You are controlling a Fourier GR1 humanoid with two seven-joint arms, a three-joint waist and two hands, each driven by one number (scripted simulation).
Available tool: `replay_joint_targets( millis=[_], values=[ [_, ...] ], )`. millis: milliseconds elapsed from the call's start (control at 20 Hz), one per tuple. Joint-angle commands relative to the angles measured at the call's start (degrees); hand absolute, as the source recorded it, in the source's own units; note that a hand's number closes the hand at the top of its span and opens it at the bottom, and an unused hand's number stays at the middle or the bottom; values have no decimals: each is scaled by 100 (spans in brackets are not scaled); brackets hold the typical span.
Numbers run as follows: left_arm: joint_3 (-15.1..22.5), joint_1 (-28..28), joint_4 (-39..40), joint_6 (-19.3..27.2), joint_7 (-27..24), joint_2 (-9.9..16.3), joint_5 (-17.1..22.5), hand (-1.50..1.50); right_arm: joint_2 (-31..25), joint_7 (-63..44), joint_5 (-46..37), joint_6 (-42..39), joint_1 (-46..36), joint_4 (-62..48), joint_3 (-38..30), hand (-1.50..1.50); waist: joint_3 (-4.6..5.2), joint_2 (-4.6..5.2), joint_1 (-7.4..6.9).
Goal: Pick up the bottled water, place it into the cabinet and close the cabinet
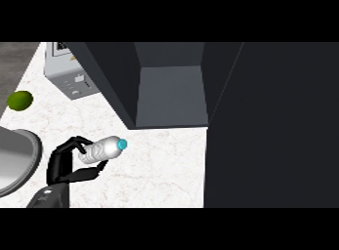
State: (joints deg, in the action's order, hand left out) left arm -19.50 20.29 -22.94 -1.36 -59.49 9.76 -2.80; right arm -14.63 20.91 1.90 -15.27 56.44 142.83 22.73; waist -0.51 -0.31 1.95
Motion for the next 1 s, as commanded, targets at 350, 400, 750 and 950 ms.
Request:
replay_joint_targets(
  millis=[350,400,750,950],
  values=[
    [1290,169,-435,-387,522,-963,-68,150,-134,-178,-59,129,278,650,102,-150,53,-1,-111],
    [1625,43,-491,-346,485,-966,70,150,-233,-295,74,114,253,788,-64,-150,52,-7,-123],
    [2638,181,-1475,417,1466,-974,1287,150,-283,-103,-95,167,759,1073,254,-150,57,-32,-32],
    [3373,523,-2201,1154,2413,-975,1739,150,-343,-36,300,136,491,698,-236,-150,50,-7,-92]
  ],
)
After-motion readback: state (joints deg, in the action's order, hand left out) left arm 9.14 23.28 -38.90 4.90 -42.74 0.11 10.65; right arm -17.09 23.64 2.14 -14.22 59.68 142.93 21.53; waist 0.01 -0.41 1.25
